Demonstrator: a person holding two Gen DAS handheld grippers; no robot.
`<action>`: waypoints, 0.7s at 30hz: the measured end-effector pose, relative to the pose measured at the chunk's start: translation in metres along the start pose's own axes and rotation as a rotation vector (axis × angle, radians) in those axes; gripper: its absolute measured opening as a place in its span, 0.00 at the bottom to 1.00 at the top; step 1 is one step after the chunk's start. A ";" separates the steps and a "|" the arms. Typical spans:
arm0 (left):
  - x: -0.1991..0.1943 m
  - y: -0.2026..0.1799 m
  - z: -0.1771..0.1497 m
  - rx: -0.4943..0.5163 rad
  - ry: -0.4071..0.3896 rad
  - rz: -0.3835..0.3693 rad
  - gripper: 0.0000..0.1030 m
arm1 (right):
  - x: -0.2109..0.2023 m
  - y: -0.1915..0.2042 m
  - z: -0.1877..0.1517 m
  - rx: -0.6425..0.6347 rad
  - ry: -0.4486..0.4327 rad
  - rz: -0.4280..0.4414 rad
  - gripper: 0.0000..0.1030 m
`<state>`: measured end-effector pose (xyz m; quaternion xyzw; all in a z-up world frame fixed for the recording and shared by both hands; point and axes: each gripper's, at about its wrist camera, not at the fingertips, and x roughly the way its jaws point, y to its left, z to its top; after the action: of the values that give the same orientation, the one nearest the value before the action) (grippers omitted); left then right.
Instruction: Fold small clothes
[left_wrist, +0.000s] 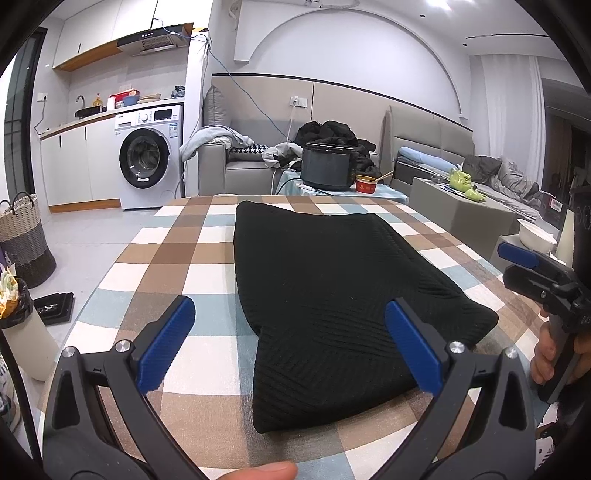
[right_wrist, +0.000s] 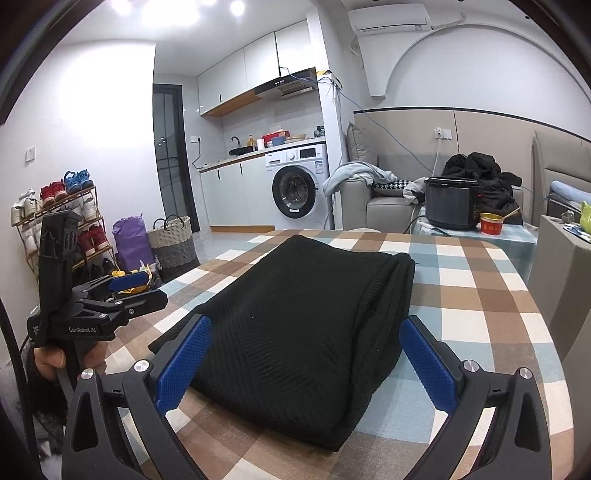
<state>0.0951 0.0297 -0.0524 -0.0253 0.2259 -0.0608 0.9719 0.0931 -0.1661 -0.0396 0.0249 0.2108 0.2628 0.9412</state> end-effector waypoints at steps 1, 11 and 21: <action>0.000 0.000 0.000 0.000 0.001 0.001 1.00 | 0.000 0.000 0.000 0.001 0.000 0.000 1.00; 0.000 0.001 -0.001 -0.003 0.003 0.001 1.00 | 0.001 -0.002 -0.002 0.006 0.003 0.000 1.00; 0.000 0.003 -0.001 -0.007 0.004 0.001 1.00 | 0.000 -0.001 -0.002 0.007 0.001 -0.002 1.00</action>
<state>0.0949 0.0327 -0.0540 -0.0282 0.2282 -0.0594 0.9714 0.0927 -0.1674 -0.0414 0.0278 0.2120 0.2613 0.9413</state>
